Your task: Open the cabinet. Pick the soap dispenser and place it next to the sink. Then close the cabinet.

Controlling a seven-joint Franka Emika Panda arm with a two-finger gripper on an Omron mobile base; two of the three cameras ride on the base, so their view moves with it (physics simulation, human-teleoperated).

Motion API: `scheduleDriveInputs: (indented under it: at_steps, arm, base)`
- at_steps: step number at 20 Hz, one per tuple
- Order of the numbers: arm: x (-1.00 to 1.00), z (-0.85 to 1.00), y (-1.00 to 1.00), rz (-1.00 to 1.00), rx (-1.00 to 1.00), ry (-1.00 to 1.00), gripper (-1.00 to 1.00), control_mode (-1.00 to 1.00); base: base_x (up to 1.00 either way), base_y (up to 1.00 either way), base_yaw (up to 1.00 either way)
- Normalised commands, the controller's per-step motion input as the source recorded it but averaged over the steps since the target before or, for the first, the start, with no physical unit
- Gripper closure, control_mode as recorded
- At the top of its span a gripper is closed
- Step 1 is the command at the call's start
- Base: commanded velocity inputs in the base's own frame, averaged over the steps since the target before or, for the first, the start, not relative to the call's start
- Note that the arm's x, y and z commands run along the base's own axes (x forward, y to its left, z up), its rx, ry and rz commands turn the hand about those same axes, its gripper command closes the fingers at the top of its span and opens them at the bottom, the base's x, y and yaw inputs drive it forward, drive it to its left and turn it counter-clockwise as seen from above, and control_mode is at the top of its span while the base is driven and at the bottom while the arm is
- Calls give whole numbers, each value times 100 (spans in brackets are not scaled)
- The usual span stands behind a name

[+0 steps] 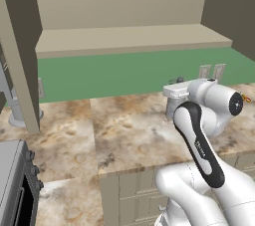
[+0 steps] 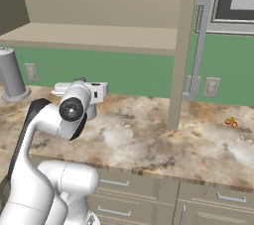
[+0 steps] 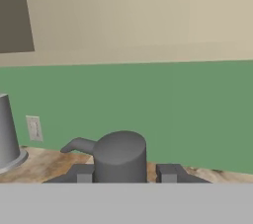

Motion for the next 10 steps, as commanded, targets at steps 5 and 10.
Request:
scheduleDriveInputs:
  at_steps: [5,10]
  arm:
    - [0,0,0,0,0,0,100,-100]
    - [-23,0,0,0,0,-3,100,-100]
  base:
    - [0,0,0]
    - [0,0,0]
